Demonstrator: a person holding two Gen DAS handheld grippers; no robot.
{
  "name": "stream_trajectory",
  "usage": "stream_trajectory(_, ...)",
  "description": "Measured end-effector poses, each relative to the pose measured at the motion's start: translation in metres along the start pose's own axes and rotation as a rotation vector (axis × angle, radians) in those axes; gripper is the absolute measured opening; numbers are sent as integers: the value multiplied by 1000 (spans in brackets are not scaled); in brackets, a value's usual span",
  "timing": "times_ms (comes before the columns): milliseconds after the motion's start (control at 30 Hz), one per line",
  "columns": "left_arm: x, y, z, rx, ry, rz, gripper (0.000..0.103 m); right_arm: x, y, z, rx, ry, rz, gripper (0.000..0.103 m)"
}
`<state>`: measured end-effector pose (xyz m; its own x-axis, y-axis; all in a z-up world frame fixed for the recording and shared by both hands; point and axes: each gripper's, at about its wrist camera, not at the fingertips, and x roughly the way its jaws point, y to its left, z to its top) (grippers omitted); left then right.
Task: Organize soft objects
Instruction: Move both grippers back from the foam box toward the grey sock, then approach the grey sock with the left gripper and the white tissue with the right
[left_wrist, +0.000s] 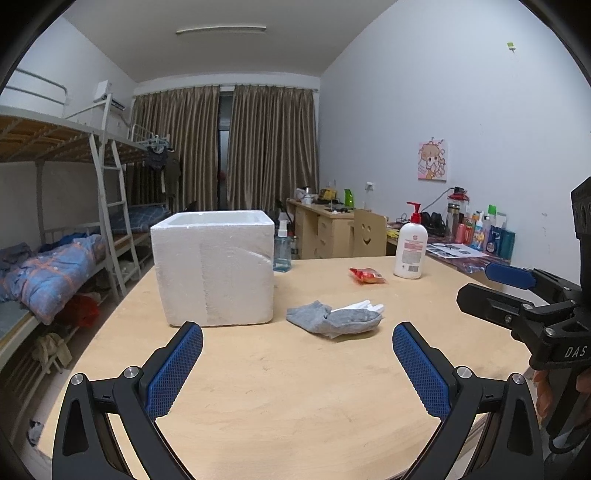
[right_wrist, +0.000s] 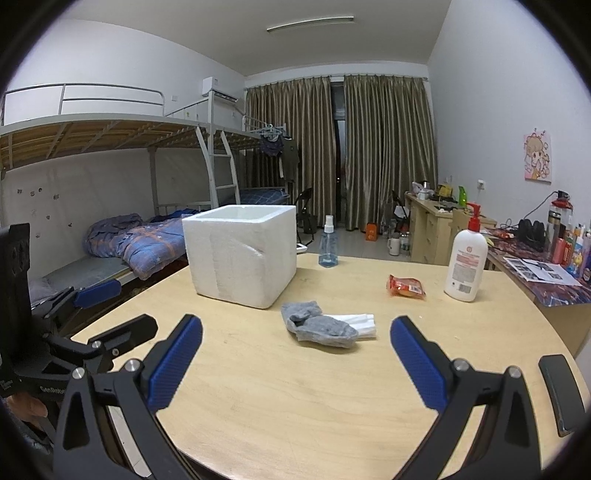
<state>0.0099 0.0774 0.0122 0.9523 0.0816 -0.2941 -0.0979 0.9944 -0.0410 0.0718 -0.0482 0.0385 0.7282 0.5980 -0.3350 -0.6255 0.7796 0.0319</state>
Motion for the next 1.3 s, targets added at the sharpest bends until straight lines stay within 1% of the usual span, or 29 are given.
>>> stream_trajectory(367,13,-15,4,27,16,-39,103,-2,-17,-4,14,12,-38,103)
stream_trajectory(600,27,-33,8,49,33,-75,103,-6,-34,-8,36,19,-70,103)
stream_trajectory(833,41,-48,10,71,48,-104,103,-2,-51,-11,64,31,-88,103)
stream_trajectory(1300,67,-53,15,78,82,-105,103,11,-67,-13,83,48,-85,103)
